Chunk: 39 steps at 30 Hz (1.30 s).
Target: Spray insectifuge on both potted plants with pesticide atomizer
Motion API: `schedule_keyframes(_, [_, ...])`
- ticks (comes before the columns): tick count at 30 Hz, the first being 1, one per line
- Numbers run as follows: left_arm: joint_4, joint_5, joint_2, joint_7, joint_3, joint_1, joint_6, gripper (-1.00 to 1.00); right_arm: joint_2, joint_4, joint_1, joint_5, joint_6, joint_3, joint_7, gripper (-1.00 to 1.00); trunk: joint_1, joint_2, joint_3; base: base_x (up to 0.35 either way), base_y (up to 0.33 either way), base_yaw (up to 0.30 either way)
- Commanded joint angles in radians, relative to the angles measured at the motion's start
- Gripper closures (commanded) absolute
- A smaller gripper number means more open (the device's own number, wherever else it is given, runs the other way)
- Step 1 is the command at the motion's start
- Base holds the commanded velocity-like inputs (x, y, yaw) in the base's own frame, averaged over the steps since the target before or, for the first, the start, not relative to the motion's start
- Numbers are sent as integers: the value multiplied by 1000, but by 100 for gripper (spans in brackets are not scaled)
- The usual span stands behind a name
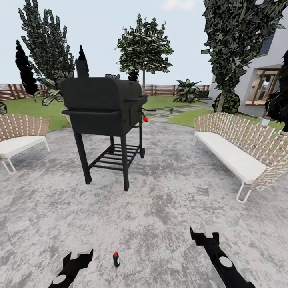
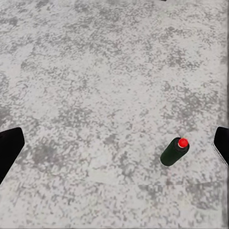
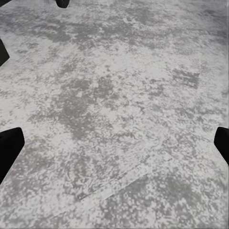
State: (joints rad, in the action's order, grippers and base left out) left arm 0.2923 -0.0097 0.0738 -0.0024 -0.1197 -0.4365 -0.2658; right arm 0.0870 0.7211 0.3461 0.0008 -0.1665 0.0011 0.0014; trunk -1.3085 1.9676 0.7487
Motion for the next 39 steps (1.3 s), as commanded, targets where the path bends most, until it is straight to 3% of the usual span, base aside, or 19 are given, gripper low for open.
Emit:
schedule_keyframes(1, [-1,-1,0,0,-3,-1,-4,-100,0,-1,1,0,-3,0,0,-100,0,0,1,158,-141,0])
schedule_keyframes(15, [0,-3,-2,0,5,-1,-4,-100,0,-2,1,1,-2,-2,0,-100,0,0,1,69,-46,0])
schedule_keyframes(30, [-1,-3,0,1,-4,-1,-4,-100,0,-2,1,1,-2,-3,-1,-100,0,0,1,143,-220,4])
schedule_keyframes(39, [-1,-1,0,1,-7,-1,-4,-100,-1,-1,1,0,-2,-2,-3,-100,0,0,1,84,-264,214])
